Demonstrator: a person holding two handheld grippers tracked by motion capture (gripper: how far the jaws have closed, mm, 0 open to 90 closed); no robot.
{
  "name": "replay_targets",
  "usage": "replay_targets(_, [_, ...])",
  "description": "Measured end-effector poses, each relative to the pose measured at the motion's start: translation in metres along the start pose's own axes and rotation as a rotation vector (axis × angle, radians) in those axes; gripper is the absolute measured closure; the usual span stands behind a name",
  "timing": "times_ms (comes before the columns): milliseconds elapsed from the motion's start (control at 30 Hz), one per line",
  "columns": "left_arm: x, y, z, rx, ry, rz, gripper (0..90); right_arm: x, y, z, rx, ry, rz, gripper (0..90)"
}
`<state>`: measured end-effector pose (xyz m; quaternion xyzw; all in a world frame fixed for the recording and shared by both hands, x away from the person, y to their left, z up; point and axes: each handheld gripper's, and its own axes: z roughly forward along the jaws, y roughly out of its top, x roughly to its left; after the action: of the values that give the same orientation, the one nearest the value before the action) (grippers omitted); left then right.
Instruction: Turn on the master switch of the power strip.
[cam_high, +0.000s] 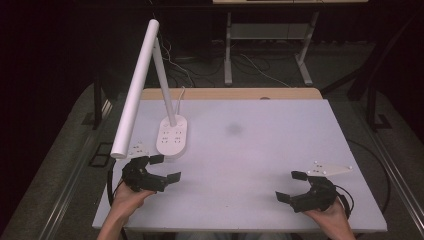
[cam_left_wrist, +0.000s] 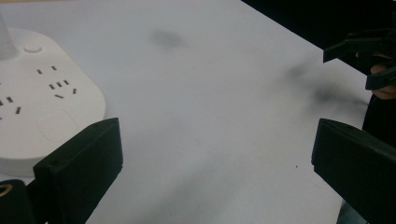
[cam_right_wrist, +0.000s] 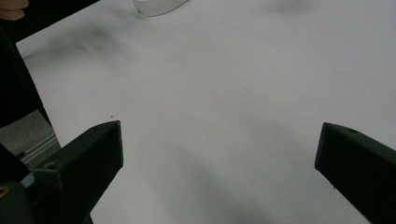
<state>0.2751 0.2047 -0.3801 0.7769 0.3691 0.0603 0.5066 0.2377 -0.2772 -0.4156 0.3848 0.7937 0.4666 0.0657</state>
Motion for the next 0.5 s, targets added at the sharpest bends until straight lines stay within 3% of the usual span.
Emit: replay_targets(500, [0.016,0.022,-0.005,0.033,0.039,0.017,1.4,-0.001,0.000,-0.001,-0.002,-0.001,-0.004,0.5])
